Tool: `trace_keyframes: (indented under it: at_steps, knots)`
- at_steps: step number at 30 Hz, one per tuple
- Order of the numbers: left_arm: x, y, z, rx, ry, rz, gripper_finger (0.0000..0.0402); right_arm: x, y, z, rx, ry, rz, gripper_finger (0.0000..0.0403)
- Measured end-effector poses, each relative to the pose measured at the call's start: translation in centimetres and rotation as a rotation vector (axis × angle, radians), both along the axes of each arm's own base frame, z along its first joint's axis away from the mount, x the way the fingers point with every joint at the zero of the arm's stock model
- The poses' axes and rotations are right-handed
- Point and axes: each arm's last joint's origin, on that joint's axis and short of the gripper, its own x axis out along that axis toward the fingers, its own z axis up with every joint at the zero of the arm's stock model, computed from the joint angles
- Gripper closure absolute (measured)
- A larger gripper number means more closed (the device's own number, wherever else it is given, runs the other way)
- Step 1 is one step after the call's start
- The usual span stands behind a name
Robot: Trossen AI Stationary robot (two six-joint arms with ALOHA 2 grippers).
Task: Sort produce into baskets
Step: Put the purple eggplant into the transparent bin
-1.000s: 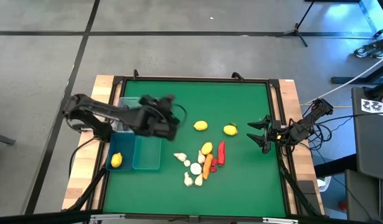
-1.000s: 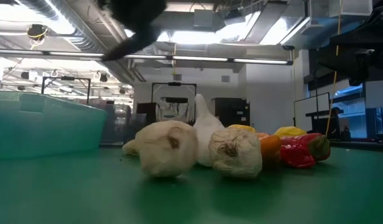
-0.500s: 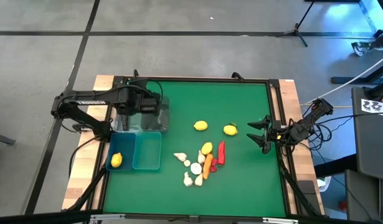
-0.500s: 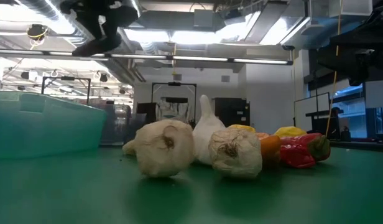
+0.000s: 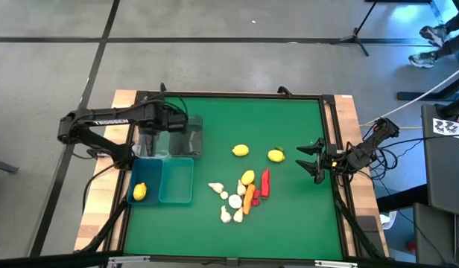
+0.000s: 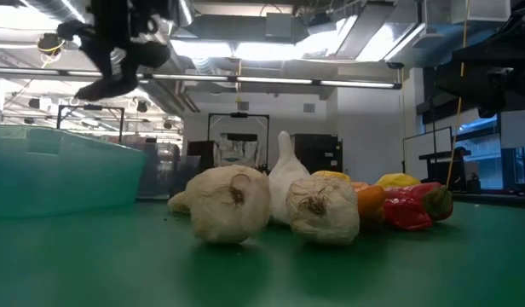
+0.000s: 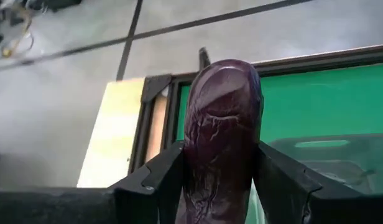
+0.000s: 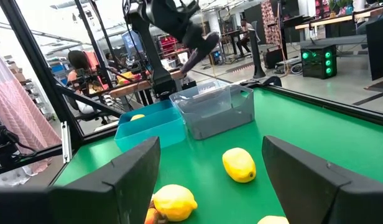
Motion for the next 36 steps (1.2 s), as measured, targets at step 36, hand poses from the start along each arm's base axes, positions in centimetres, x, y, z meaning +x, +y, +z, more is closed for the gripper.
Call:
trace_keyframes:
  at_steps: [36]
  knots:
    - [-1.5, -0.6, -10.6, -0.24, -0.118, 0.045, 0.0235, 0.0, 0.0, 0.0, 0.0, 0.0, 0.0, 0.0123]
